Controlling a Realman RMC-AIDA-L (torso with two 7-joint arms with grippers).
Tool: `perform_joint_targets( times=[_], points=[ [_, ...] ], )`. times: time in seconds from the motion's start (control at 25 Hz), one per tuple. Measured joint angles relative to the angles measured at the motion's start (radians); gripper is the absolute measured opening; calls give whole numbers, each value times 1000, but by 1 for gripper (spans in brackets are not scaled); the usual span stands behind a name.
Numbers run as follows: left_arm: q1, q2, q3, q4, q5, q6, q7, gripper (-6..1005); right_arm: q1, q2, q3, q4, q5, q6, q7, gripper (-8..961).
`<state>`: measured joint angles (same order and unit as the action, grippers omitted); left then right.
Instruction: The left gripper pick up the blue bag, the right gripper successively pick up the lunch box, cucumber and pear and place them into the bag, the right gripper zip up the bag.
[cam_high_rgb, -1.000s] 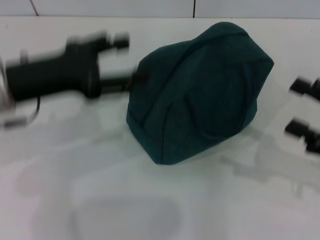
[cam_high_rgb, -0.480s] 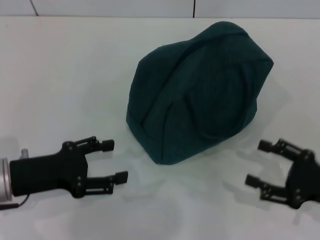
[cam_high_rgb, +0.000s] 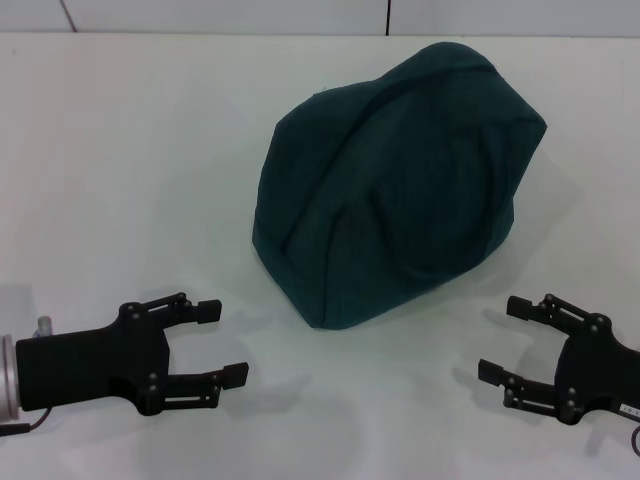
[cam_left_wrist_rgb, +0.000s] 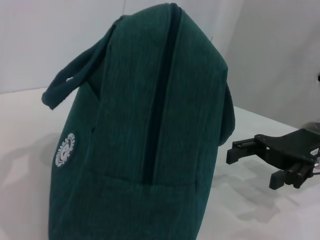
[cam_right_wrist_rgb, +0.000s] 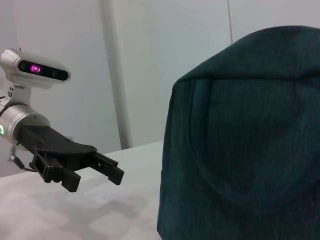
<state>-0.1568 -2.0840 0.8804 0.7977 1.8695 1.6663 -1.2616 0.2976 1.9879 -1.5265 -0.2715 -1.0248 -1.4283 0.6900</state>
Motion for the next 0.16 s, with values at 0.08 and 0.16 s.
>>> perform_joint_targets(
  times=[0.08, 0.16],
  points=[
    [0, 0, 0, 0, 0, 2, 0, 875, 0, 0, 0, 0, 0, 0, 0, 840],
    [0, 0, -1, -1, -1, 5, -1, 875, 0, 0, 0, 0, -1, 0, -4, 840]
  ],
)
